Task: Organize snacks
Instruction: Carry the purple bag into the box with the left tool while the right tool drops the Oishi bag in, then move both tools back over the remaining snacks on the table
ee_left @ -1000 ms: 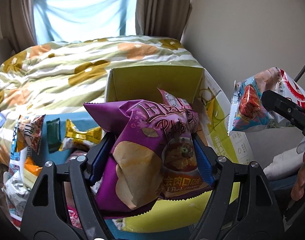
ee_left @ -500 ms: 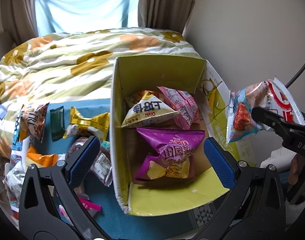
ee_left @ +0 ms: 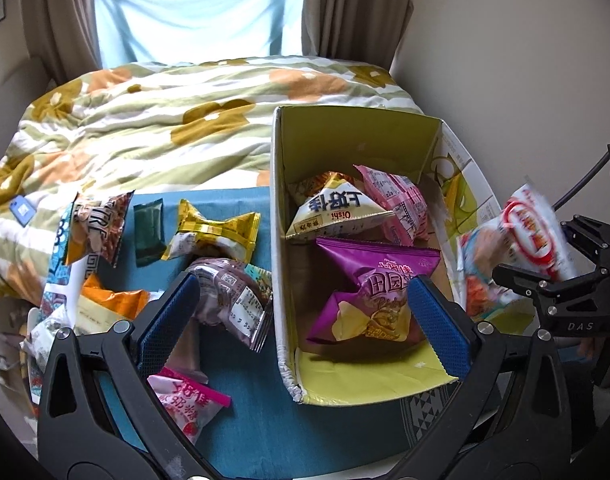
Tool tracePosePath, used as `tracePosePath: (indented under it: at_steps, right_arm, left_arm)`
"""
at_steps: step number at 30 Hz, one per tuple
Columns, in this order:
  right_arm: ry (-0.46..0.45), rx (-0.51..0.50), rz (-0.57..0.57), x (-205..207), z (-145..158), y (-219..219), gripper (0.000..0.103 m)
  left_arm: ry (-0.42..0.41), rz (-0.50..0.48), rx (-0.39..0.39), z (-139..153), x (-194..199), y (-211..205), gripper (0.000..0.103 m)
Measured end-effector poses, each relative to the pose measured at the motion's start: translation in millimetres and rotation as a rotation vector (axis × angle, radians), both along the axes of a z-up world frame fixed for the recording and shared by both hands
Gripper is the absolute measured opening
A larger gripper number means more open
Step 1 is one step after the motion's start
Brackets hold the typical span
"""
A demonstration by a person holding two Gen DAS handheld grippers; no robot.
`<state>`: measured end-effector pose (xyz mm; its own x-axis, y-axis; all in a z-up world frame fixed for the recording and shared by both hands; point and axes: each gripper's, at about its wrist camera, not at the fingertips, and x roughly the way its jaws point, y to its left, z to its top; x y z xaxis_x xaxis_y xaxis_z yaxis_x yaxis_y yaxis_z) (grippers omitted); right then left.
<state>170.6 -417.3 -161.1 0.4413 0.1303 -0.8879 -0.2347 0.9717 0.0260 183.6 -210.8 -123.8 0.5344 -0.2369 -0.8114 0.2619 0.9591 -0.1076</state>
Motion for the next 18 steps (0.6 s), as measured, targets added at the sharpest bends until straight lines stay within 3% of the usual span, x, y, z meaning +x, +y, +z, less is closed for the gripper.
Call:
tracePosePath:
  at_steps: [1,2,6,11,18]
  right_arm:
    - [-0.013,-0.002,-0.009,-1.7,-0.2,0.1,0.079]
    - [-0.036,0.002,-0.023,-4.4,1.3,-1.2,0.102]
    - [-0.109,0.062,-0.059,-19.1,14.2,-8.9,0.103]
    - [-0.114,0.03,-0.072,-32.7,18.5,-5.4,0.103]
    - [-0.154,0.092,-0.048,-46.1,39.4,-1.4,0.103]
  left_arm:
    - [-0.002,0.002,0.0,0.0,-1.7,0.6,0.102]
    - [-0.006,0.004,0.002,0.6,-3.6,1.5,0.102]
    - [-0.011,0.011,0.004,-0.4,-10.9,4.1,0.102]
    - [-0.01,0.017,0.001,1.4,-21.5,6.0,0.102]
    - [-0.057,0.061,-0.014,31.1,-46.6,22.8,0.102]
